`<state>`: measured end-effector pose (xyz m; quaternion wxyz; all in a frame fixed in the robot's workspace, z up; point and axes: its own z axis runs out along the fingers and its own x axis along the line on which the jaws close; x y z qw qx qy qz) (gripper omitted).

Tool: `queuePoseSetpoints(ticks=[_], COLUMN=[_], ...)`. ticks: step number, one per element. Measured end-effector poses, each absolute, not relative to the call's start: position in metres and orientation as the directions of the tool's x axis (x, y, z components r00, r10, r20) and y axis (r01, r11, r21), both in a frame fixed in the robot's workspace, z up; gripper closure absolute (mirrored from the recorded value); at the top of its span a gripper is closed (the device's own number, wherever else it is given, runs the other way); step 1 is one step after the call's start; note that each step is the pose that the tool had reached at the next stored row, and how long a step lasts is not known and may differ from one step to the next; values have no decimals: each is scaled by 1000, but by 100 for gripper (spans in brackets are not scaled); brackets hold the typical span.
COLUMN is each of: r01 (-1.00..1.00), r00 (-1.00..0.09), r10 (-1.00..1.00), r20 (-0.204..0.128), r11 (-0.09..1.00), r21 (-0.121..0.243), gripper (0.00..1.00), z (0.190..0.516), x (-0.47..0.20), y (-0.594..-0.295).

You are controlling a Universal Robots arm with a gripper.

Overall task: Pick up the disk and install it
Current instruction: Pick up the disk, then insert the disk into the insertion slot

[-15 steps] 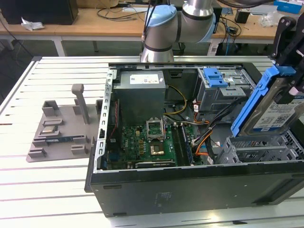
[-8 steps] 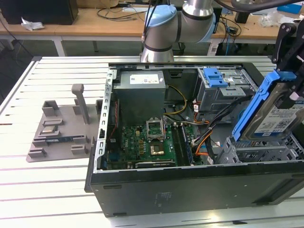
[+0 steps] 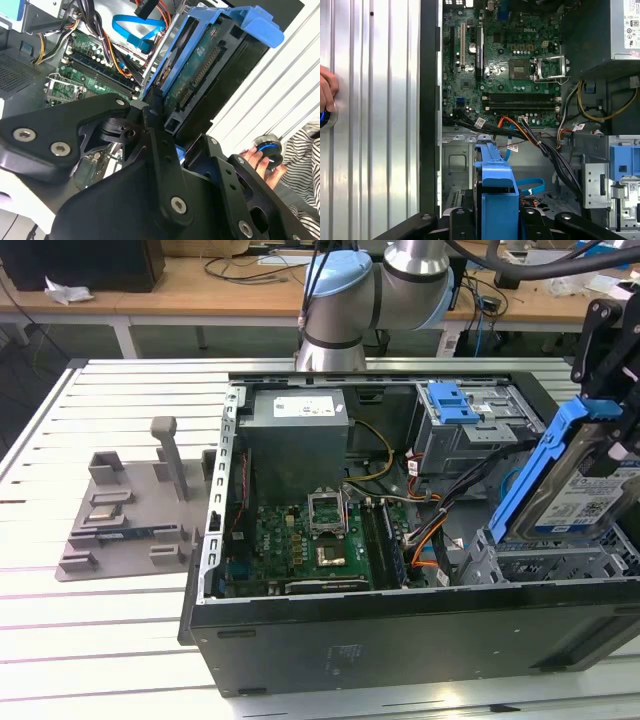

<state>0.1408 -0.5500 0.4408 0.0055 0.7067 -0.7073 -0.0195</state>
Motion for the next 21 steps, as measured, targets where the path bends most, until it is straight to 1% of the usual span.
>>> queuePoseSetpoints(ticks=[21], r01=[-999], r00=[0], r10=[-1000], r20=[-20], r11=[-1], r21=[36], gripper=[63], z=[439], x=[140], y=[-550])
